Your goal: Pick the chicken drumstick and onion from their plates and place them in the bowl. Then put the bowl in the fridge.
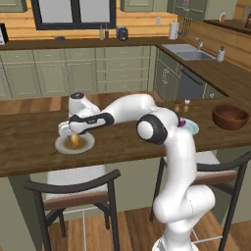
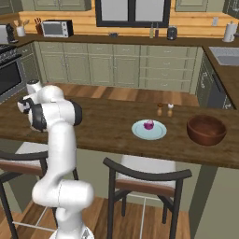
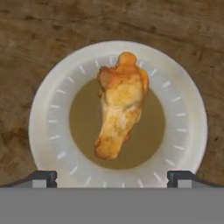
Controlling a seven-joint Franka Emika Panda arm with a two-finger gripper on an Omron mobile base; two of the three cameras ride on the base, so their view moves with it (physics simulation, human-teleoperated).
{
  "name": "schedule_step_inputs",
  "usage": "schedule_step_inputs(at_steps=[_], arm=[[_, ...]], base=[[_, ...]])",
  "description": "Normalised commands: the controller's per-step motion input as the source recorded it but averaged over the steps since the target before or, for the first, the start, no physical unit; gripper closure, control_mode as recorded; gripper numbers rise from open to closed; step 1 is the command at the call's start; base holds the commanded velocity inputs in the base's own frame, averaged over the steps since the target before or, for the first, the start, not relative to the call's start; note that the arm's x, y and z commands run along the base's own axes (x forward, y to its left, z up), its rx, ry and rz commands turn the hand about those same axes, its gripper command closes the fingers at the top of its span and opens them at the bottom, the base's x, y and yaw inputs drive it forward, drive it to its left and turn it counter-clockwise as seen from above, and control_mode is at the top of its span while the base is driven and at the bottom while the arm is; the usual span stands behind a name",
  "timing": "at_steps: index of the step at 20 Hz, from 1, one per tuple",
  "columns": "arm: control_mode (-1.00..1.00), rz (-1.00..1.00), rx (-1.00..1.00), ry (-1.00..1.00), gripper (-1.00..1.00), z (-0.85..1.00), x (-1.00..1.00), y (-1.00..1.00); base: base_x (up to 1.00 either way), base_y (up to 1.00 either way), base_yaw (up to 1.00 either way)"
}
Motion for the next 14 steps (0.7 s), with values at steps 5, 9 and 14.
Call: schedule_step_inputs(at_steps=[5,9,14], arm=[[-1.00,0.07,-0.09,0.01,-1.00,-0.59,0.45,-0.05],[-1.00,0.12,-0.08,0.04,1.00,-0.51,0.34,-0.08],[-1.00,0.07,-0.01,-0.04,1.00,-0.21,0.17,-0.10]], base=[[0.00,0.00,0.00],[0.00,0.00,0.00],[0.00,0.00,0.00]])
